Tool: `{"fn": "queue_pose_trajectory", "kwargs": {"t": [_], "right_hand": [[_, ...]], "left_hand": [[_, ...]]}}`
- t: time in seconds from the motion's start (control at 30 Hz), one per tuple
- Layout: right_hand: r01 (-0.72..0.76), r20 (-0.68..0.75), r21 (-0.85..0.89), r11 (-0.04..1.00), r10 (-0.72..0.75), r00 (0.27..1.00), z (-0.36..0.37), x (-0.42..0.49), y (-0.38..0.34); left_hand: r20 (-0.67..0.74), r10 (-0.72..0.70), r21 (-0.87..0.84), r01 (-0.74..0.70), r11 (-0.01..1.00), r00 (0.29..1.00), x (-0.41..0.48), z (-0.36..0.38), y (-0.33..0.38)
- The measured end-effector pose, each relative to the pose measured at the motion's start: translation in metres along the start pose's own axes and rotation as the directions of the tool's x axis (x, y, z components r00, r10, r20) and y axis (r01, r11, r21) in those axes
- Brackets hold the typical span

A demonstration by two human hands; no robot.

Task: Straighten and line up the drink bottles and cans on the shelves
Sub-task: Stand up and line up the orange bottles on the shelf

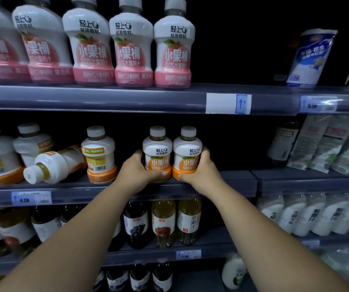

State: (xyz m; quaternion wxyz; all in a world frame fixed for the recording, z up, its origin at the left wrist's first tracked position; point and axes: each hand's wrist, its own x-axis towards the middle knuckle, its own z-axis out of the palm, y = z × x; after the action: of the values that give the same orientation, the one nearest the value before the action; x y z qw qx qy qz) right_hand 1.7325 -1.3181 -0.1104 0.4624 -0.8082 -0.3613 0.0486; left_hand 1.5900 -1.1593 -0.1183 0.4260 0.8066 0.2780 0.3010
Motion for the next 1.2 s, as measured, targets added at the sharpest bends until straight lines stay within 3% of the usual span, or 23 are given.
{"fn": "queue_pose_trajectory", "kwargs": {"t": [0.3, 0.87, 1.03, 1.2], "right_hand": [[-0.033, -0.052, -0.126, 0.992, 0.027, 0.998, -0.023, 0.003, 0.004], [0.018, 0.005, -0.027, 0.999, -0.018, 1.000, -0.035, -0.001, 0.015], [0.207, -0.208, -0.025, 0.978, -0.208, 0.956, -0.035, -0.023, -0.001], [0.437, -0.237, -0.044, 0.898, -0.434, 0.869, -0.011, -0.046, -0.053]], "left_hand": [[0.068, 0.036, 0.094, -0.042, 0.995, 0.997, 0.002, 0.011, 0.016], [0.085, 0.035, 0.216, -0.053, 0.975, 0.996, -0.010, 0.014, 0.030], [-0.040, 0.140, 0.259, -0.125, 0.958, 0.989, -0.027, 0.001, 0.033], [-0.134, 0.164, 0.275, -0.123, 0.954, 0.977, -0.051, -0.039, 0.036]]}}
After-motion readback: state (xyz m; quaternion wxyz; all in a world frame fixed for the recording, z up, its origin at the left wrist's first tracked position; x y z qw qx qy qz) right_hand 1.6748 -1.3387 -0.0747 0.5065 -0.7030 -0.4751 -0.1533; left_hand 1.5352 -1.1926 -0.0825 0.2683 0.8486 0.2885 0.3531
